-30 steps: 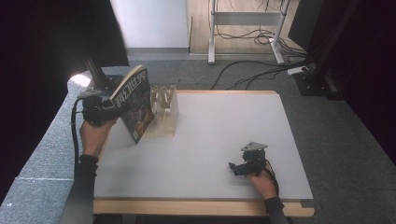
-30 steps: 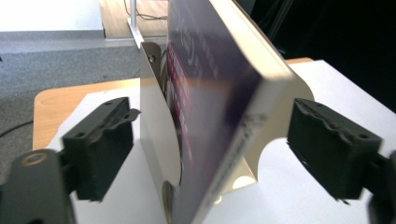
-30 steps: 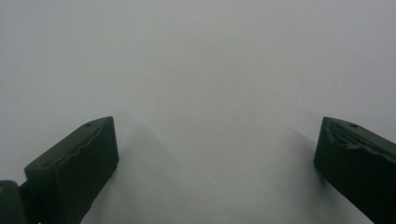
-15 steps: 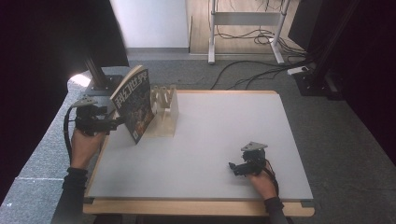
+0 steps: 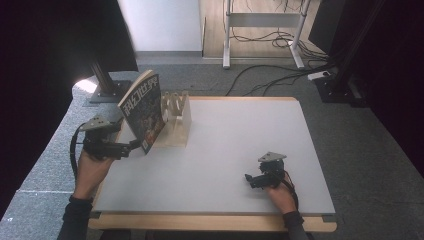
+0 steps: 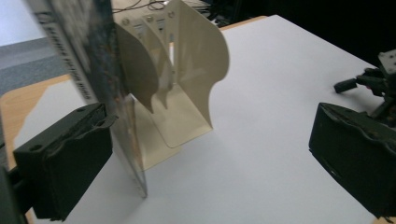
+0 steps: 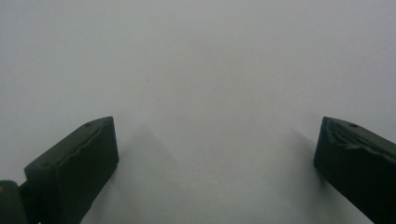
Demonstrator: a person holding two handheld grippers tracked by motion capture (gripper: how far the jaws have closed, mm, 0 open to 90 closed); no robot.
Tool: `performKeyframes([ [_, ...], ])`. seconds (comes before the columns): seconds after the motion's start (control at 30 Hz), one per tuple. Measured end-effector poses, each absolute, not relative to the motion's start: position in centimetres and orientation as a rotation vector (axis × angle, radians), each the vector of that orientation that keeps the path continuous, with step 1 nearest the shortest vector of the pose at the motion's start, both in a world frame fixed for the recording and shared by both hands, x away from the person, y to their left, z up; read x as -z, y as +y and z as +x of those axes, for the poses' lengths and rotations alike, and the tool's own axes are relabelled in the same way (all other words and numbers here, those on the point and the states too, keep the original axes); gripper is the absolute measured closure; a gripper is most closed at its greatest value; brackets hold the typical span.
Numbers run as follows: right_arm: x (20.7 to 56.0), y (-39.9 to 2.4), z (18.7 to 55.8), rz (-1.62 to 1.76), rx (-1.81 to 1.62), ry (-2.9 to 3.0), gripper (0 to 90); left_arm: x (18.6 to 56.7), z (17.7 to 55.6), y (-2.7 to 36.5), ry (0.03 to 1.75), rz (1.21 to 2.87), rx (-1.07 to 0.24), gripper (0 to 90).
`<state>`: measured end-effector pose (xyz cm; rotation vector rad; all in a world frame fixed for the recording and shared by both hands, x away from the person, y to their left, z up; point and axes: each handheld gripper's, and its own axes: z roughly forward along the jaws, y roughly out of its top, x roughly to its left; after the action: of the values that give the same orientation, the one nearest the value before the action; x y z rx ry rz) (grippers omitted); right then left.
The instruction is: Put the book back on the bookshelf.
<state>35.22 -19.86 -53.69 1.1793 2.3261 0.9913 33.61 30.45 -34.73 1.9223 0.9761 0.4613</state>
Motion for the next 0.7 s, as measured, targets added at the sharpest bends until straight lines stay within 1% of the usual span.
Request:
performKeyframes([
  [0.3, 53.7, -19.9, 35.2, 1.181, -0.991, 2.325, 0.0, 36.2, 32.8, 27.9, 0.902, 1.956, -0.42, 0.0],
  [0.7, 53.7, -19.9, 35.2, 1.182, -0.992, 2.325, 0.0, 38.7, 33.8, 24.3, 0.837, 1.997, -0.354, 0.0],
])
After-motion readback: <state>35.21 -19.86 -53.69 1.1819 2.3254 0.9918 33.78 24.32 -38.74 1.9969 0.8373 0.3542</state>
